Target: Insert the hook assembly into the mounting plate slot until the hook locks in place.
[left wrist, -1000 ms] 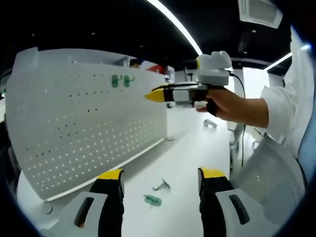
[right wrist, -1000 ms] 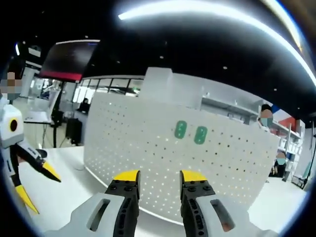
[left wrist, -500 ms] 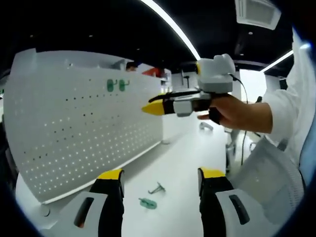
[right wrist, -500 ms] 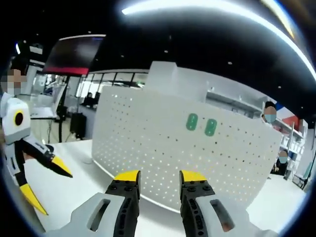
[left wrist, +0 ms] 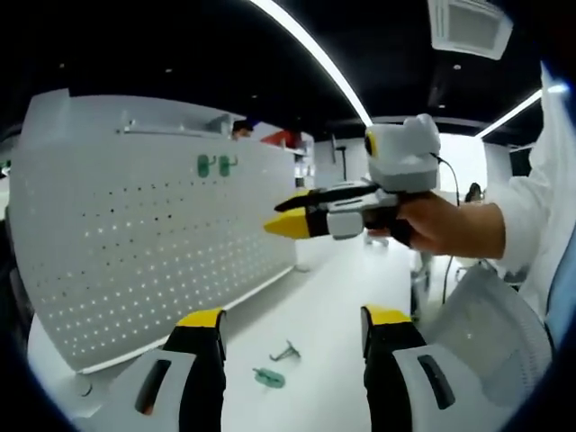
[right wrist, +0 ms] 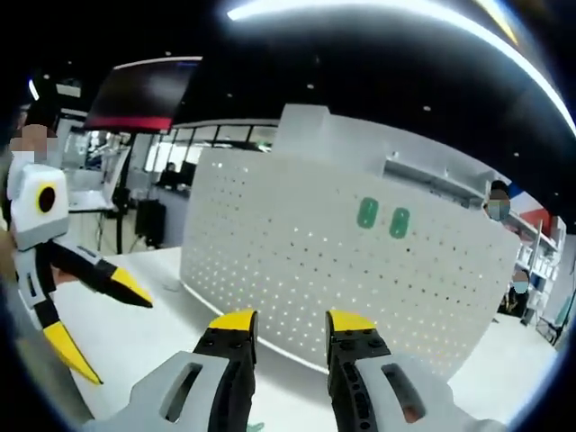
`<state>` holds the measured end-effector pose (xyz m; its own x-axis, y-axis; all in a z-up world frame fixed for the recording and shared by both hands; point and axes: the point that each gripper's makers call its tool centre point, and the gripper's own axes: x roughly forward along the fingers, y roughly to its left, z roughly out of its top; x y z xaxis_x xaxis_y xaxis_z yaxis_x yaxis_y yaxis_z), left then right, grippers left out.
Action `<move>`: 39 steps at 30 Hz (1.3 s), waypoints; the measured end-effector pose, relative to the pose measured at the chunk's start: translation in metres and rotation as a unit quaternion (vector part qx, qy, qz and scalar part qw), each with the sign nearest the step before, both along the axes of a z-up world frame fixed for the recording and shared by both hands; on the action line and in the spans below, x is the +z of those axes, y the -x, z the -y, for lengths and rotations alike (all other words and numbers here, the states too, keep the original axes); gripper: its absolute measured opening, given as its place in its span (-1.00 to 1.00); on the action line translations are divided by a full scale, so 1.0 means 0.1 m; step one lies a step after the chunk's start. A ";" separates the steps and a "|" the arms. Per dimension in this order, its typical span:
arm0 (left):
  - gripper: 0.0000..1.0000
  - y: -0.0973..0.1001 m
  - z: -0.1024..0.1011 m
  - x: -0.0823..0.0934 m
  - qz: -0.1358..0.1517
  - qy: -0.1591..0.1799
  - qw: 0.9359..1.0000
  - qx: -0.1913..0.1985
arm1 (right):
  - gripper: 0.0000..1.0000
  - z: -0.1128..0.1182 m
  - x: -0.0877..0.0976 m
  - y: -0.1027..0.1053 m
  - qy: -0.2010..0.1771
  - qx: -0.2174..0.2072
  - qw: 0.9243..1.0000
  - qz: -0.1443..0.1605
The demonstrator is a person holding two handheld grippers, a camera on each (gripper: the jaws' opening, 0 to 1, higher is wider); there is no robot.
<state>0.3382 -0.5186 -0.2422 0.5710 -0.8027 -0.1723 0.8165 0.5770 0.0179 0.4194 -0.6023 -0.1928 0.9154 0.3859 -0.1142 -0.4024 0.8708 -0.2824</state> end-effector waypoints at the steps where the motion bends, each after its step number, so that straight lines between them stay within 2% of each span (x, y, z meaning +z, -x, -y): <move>1: 0.25 0.00 0.00 0.00 0.000 0.000 1.000 0.000 | -0.41 0.01 0.00 0.00 0.001 -0.001 1.000 -0.001; 9: 0.26 0.01 0.00 0.06 -0.004 -0.001 1.000 0.008 | -0.42 0.03 0.00 0.02 -0.003 0.001 1.000 0.000; 18: 0.25 0.10 -0.13 0.19 0.004 0.006 1.000 0.023 | -0.42 -0.09 -0.16 0.00 -0.001 0.016 1.000 -0.019; 24: 0.24 0.18 -0.14 0.22 0.008 0.006 1.000 0.024 | -0.42 -0.22 -0.26 0.00 0.003 0.032 0.999 -0.030; 28: 0.24 0.20 -0.11 0.20 0.010 0.005 1.000 0.020 | -0.42 -0.27 -0.36 -0.01 0.008 0.039 0.998 -0.045; 39: 0.24 0.08 -0.18 0.10 0.004 0.001 1.000 0.031 | -0.44 -0.38 -0.68 0.03 0.024 0.057 0.993 -0.096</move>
